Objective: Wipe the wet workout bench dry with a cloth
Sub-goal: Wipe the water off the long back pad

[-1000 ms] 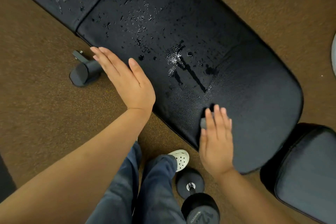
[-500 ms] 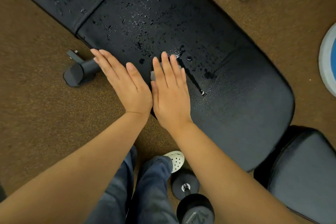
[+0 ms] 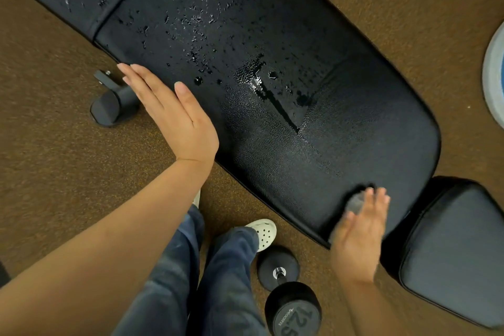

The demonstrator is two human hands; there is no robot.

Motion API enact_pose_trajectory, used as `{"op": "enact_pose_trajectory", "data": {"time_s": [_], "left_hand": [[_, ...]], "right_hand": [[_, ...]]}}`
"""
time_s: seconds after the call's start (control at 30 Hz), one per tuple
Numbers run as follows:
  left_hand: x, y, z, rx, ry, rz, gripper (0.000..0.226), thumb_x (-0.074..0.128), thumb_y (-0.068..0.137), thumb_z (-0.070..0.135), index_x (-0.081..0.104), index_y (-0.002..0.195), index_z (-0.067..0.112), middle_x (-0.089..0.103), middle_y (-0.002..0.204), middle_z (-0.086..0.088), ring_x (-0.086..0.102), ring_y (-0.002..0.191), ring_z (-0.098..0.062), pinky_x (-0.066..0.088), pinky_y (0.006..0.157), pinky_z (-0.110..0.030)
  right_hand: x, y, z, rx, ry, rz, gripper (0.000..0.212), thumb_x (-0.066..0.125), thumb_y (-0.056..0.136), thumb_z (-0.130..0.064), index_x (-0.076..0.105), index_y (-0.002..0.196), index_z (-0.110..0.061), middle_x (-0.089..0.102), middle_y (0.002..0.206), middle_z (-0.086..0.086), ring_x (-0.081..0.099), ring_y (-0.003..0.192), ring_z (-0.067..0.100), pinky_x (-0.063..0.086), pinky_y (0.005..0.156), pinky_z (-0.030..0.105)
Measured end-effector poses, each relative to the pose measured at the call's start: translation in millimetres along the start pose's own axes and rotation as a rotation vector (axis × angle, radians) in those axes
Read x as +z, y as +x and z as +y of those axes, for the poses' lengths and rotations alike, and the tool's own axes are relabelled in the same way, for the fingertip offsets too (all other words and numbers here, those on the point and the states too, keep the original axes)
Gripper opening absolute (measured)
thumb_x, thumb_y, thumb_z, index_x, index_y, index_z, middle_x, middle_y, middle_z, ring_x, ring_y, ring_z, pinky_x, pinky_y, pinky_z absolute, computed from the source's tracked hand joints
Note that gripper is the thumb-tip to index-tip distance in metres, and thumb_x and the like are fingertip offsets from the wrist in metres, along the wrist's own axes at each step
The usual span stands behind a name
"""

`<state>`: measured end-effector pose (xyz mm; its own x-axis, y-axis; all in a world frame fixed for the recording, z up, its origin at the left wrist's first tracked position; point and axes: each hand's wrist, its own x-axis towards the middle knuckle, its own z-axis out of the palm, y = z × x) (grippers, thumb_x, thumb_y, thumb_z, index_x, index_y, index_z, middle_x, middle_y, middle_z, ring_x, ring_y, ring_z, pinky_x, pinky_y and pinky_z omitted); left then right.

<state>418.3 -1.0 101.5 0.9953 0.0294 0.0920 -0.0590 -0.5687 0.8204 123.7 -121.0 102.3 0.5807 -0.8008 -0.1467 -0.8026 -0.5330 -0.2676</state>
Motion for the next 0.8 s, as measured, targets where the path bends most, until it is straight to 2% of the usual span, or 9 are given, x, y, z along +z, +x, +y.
{"op": "enact_pose_trajectory", "data": {"time_s": [0.13,0.23,0.3,0.4,0.5,0.8], "left_hand": [[1.6,0.0,-1.3,0.016,0.012,0.017,0.060,0.023,0.102,0.024,0.007,0.145,-0.015,-0.001,0.153,-0.035,0.002,0.145,-0.043,0.003,0.120,-0.033],[2.8,0.1,-1.7,0.013,0.032,0.024,0.060,0.023,0.103,0.025,0.007,0.145,-0.014,0.000,0.154,-0.035,0.003,0.146,-0.042,0.003,0.120,-0.033],[3.1,-0.3,-1.0,0.007,0.039,0.025,0.060,0.023,0.103,0.025,0.007,0.145,-0.014,0.000,0.154,-0.034,0.003,0.146,-0.042,0.003,0.119,-0.031],[2.6,-0.8,0.5,0.004,0.046,0.020,0.060,0.023,0.102,0.025,0.007,0.146,-0.014,0.000,0.154,-0.033,0.002,0.146,-0.041,0.001,0.118,-0.026],[2.1,-0.9,1.3,-0.002,0.051,0.014,0.061,0.022,0.102,0.026,0.006,0.146,-0.013,-0.001,0.155,-0.032,0.001,0.146,-0.040,-0.001,0.118,-0.025],[1.6,-0.3,1.4,0.019,0.060,0.011,0.062,0.022,0.101,0.027,0.007,0.146,-0.013,0.000,0.154,-0.034,0.002,0.146,-0.042,-0.001,0.118,-0.027]], "right_hand": [[-1.6,-3.2,21.2,0.271,0.093,0.098,0.059,0.018,0.100,-0.034,0.020,0.149,-0.002,0.011,0.158,0.017,0.006,0.147,0.029,0.010,0.120,0.041],[10.5,9.1,-5.5,0.426,0.150,0.227,0.054,0.024,0.100,-0.029,0.026,0.148,-0.003,0.018,0.156,0.021,0.012,0.146,0.034,0.015,0.118,0.047],[17.8,16.9,-40.5,0.343,0.154,0.239,0.052,0.026,0.099,-0.024,0.030,0.146,-0.002,0.023,0.154,0.023,0.017,0.144,0.037,0.016,0.118,0.045],[25.3,28.5,-104.1,0.062,0.143,0.146,0.050,0.026,0.100,-0.022,0.031,0.146,-0.004,0.024,0.154,0.019,0.015,0.144,0.031,0.013,0.118,0.040],[29.1,44.4,-150.1,-0.135,0.117,0.074,0.049,0.026,0.100,-0.020,0.030,0.147,-0.006,0.023,0.155,0.016,0.013,0.146,0.029,0.013,0.119,0.042],[33.1,99.1,-233.4,-0.475,0.118,0.044,0.050,0.030,0.098,-0.022,0.034,0.146,-0.007,0.027,0.154,0.016,0.018,0.145,0.028,0.010,0.117,0.039]]}}
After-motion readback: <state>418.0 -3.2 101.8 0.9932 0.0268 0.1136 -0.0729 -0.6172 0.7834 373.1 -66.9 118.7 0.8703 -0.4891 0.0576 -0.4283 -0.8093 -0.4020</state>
